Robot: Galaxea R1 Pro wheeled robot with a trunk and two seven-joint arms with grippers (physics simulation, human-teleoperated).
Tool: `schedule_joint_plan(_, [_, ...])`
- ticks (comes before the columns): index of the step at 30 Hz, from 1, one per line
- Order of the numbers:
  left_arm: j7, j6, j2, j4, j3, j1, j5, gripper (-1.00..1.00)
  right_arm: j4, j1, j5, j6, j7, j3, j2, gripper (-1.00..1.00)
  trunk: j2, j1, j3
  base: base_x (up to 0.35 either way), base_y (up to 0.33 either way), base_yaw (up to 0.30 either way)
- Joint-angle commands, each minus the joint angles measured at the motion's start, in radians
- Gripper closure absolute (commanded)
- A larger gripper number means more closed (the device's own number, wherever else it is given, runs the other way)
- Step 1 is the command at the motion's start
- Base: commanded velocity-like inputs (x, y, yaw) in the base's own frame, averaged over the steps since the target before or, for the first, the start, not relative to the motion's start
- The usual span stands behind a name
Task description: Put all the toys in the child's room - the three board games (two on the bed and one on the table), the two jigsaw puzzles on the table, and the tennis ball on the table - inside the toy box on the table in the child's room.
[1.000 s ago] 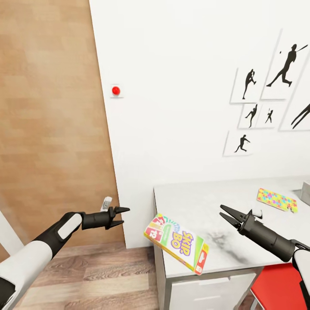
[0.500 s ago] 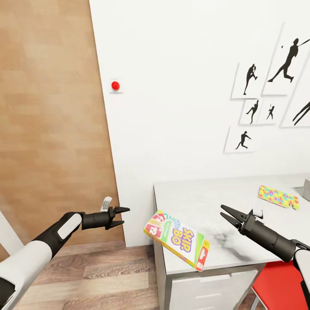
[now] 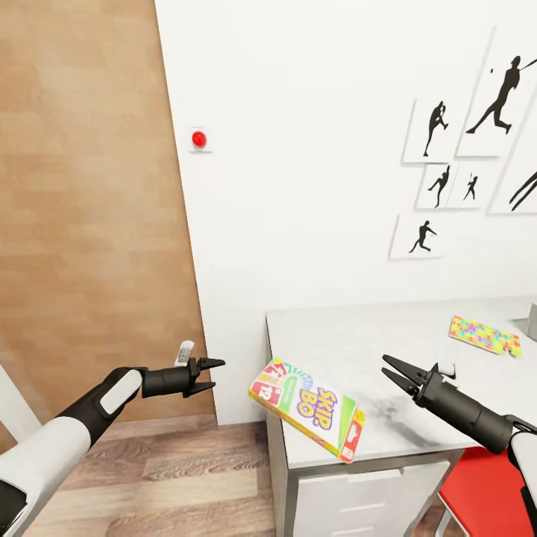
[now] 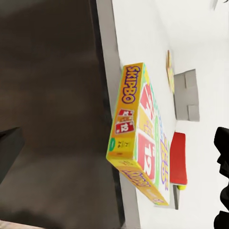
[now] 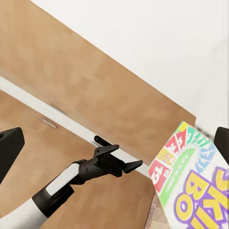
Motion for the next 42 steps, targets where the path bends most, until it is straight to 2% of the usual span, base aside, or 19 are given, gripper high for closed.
schedule_joint_plan(1, [-0.003,0.001,0.001,0.0,-0.005,-0.001,0.004,-1.0,0.0,-0.001,0.003,0.005,0.006,-0.001,0.0,-1.0,-0.008,0.004,-0.004,0.0,0.0,0.0])
schedule_joint_plan(10, [-0.002,0.0,-0.001,0.0,-0.005,-0.001,0.004,-1.0,-0.001,-0.001,-0.003,0.013,0.011,-0.002,-0.003,-1.0,-0.071,0.038,-0.032,0.0,0.0,0.0])
schedule_joint_plan(14, [-0.003,-0.001,-0.001,0.0,-0.004,-0.001,0.004,-1.0,-0.003,-0.002,-0.027,0.027,0.037,-0.013,-0.008,-1.0,-0.099,0.054,-0.045,0.0,0.0,0.0])
schedule_joint_plan(16, [-0.003,-0.001,-0.002,0.0,-0.004,-0.001,0.005,-1.0,-0.003,-0.002,-0.051,0.027,0.05,-0.018,-0.017,-1.0,-0.113,0.061,-0.051,0.0,0.0,0.0])
schedule_joint_plan(18, [-0.003,-0.001,-0.002,0.0,-0.004,-0.001,0.005,-1.0,-0.003,-0.003,-0.128,0.027,0.07,-0.022,-0.042,-1.0,-0.113,0.061,-0.051,0.0,0.0,0.0])
schedule_joint_plan(20, [-0.003,-0.001,-0.002,0.0,-0.004,-0.001,0.005,-1.0,-0.003,-0.002,-0.182,0.027,0.076,-0.023,-0.059,-1.0,-0.113,0.061,-0.051,0.0,0.0,0.0])
schedule_joint_plan(24, [-0.003,-0.001,-0.002,0.0,-0.003,-0.001,0.006,-1.0,-0.003,0.004,-0.228,0.027,0.081,-0.026,-0.078,-1.0,-0.113,0.061,-0.051,0.0,0.0,0.0])
schedule_joint_plan(32, [-0.003,-0.001,-0.004,-0.001,-0.002,-0.001,0.005,-1.0,-0.003,0.007,-0.244,0.027,0.08,-0.025,-0.084,-1.0,-0.113,0.061,-0.051,0.0,-0.01,0.0])
schedule_joint_plan(42, [-0.003,-0.002,-0.006,-0.001,-0.002,-0.001,0.003,-1.0,-0.003,0.007,-0.244,0.027,0.08,-0.025,-0.084,-1.0,-0.113,0.061,-0.051,0.0,-0.158,0.0])
